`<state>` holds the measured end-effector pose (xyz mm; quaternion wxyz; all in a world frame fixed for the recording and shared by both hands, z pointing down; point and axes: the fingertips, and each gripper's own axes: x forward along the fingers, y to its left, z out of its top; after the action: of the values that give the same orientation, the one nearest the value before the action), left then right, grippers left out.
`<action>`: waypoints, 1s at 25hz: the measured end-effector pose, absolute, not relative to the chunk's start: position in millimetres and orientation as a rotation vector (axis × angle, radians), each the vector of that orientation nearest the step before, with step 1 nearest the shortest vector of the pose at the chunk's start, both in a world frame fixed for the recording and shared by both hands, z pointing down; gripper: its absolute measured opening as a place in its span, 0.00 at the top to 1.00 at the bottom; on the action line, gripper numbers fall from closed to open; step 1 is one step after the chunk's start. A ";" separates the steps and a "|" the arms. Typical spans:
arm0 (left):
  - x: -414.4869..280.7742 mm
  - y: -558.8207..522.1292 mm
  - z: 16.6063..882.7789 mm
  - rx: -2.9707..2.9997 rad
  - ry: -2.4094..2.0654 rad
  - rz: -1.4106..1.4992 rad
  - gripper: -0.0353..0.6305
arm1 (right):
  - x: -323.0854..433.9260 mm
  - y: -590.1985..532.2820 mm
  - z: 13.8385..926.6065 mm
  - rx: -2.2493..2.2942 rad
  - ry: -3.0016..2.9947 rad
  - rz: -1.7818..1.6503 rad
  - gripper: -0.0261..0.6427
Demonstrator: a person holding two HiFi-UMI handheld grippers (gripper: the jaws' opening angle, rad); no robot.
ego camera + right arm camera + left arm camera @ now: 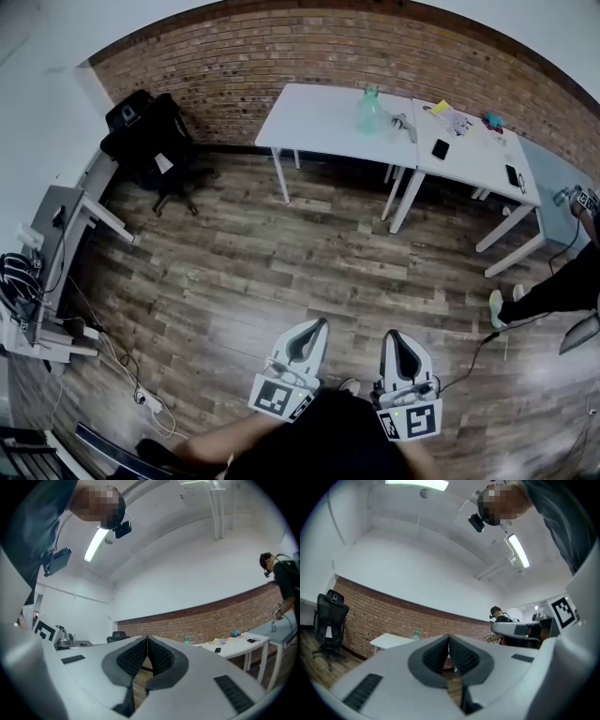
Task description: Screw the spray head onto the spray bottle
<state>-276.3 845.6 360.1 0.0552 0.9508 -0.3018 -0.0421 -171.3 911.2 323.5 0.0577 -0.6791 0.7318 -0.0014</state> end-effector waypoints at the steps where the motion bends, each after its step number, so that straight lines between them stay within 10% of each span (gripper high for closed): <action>1: -275.8 849.0 358.4 2.890 -0.914 -0.136 0.94 | -173.3 914.6 319.9 -2.013 2.228 0.005 0.95; 25: -226.0 915.3 379.0 2.897 -0.878 -0.019 0.94 | -136.1 963.1 338.7 -2.059 2.270 -0.017 0.95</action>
<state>-226.0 915.3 379.0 0.0571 0.9555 -0.2894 -0.0062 -136.1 963.1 338.7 0.0382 -0.6714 0.7401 -0.0056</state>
